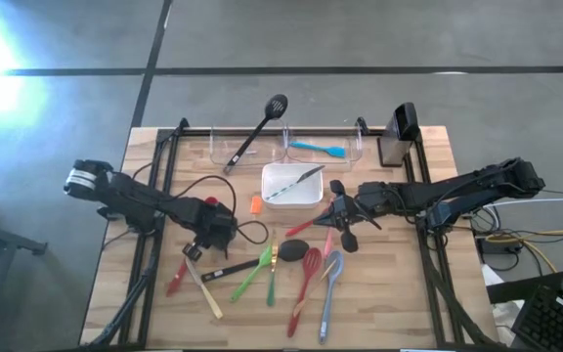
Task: Pick & Place Kitchen Items
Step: Put the silver table knife into the white bin
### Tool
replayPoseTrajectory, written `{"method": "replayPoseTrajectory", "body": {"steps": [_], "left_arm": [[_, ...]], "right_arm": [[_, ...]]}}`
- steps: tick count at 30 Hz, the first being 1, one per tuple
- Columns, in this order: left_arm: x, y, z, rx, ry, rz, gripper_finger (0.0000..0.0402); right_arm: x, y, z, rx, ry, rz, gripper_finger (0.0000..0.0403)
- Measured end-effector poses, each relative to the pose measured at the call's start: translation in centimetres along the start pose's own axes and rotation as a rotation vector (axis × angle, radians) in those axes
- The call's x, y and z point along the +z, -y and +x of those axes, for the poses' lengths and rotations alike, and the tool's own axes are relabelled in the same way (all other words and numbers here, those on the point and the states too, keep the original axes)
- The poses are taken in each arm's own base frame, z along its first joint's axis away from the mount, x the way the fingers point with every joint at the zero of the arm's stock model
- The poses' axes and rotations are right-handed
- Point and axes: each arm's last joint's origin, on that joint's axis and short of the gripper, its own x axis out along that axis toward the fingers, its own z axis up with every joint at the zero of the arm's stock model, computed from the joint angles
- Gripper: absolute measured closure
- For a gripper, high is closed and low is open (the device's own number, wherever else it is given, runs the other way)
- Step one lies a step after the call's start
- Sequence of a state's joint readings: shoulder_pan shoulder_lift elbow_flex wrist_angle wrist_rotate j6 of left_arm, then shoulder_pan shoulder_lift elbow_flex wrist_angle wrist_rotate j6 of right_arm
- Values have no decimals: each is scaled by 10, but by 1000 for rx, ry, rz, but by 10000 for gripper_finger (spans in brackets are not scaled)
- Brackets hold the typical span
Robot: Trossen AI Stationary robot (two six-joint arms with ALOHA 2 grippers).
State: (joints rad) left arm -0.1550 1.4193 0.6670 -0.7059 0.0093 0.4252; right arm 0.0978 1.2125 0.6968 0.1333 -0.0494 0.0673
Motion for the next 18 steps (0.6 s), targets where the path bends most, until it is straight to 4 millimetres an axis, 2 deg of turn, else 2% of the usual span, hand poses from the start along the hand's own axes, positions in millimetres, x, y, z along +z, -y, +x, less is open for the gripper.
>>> {"method": "replayPoseTrajectory", "body": {"steps": [3, 12, 18], "left_arm": [[0, 0, 0, 1, 2, -2, 357], [2, -1, -2, 5, 2, -1, 358], [9, -5, -11, 28, 1, 5, 358]], "right_arm": [[0, 0, 0, 0, 3, 0, 394], [1, 0, 0, 0, 5, 0, 394], [1, 0, 0, 0, 6, 0, 394]]}}
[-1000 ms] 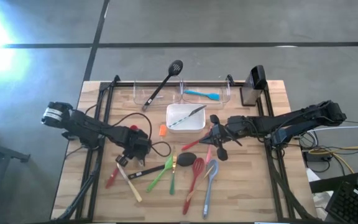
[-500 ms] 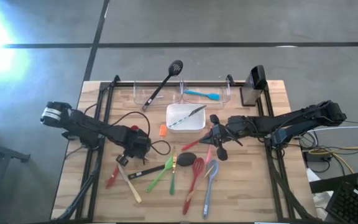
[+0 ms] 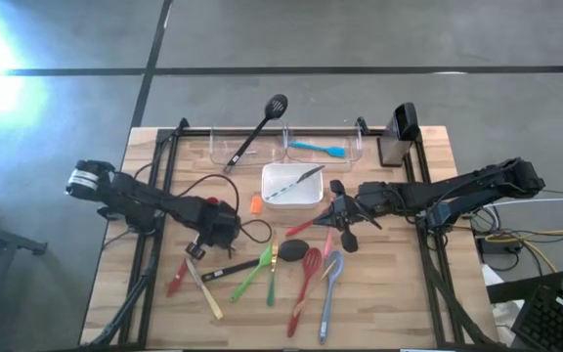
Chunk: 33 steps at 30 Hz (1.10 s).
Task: Pick & Place Kitchen Items
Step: Put the silver table knife into the white bin
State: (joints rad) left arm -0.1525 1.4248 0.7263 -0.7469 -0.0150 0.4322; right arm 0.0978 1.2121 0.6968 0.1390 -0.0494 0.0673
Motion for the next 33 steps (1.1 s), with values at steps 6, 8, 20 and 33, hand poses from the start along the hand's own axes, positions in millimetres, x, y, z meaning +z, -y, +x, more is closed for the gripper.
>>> {"method": "replayPoseTrajectory", "body": {"steps": [6, 8, 20, 33], "left_arm": [[7, -4, -21, 1, -32, -31, 358], [8, -5, -29, -3, -61, -44, 358], [28, -22, -93, 259, 51, -110, 358], [58, -45, -136, 659, 491, -92, 358]], "right_arm": [[0, 0, 0, 0, 0, 1, 394], [0, 0, 0, 0, 0, 2, 394], [0, 0, 0, 0, 0, 9, 394], [1, 0, 0, 1, 9, 12, 394]]}}
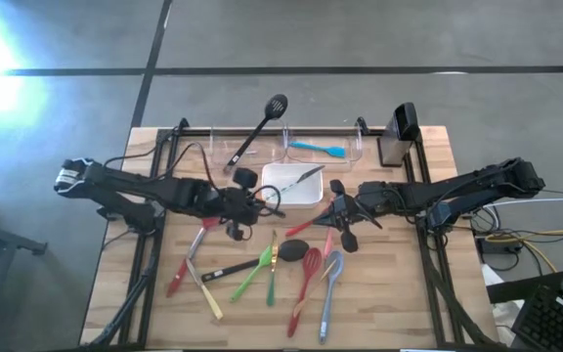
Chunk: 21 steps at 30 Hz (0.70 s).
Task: Pick & Place Kitchen Items
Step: Put the silver table knife into the white bin
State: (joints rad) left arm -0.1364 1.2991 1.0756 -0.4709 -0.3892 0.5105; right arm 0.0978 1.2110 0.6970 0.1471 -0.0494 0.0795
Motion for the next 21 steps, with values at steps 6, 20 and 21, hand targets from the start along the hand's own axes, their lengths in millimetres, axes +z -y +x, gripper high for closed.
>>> {"method": "replayPoseTrajectory", "body": {"steps": [6, 20, 21], "left_arm": [[8, -6, 7, 110, 167, -60, 358], [-17, -11, 29, 295, 568, -276, 358], [-18, -12, 29, 306, 585, -288, 358]], "right_arm": [[0, 0, 0, 0, 0, -1, 394], [9, 2, -3, -134, 269, -102, 394], [9, 2, -3, -143, 291, -101, 394]]}}
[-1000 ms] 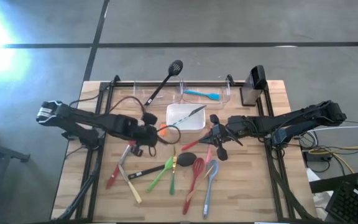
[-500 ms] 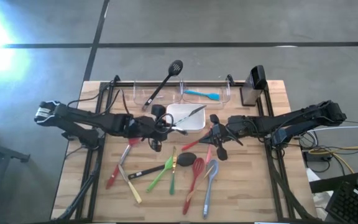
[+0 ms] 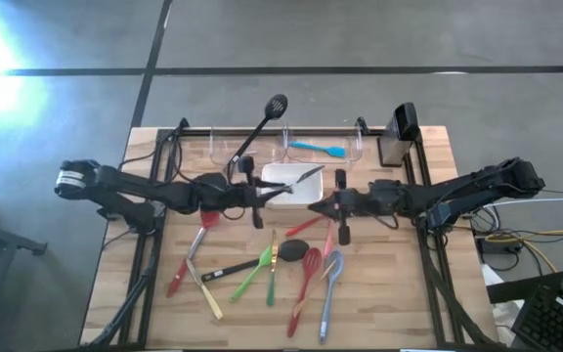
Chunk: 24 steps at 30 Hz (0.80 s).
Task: Pick & Place Kitchen Items
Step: Put the silver table knife into the white bin
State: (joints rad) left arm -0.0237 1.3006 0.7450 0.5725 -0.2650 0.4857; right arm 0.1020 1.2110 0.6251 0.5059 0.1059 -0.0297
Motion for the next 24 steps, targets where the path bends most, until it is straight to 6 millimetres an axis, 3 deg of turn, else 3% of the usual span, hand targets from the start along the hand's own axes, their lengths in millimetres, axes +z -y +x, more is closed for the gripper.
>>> {"method": "replayPoseTrajectory", "body": {"steps": [6, 10, 18, 24], "left_arm": [[-2, 3, -3, -133, 125, -18, 358], [-1, 1, -2, -124, 143, -35, 358], [13, -13, -4, -62, 325, -225, 358], [12, -24, -3, -19, 348, -341, 358]], "right_arm": [[5, 2, 0, -9, 55, 22, 394], [6, 2, 0, -7, 48, 0, 379], [2, 2, 1, -7, 14, -97, 294], [10, 2, 3, -27, 102, -148, 233]]}}
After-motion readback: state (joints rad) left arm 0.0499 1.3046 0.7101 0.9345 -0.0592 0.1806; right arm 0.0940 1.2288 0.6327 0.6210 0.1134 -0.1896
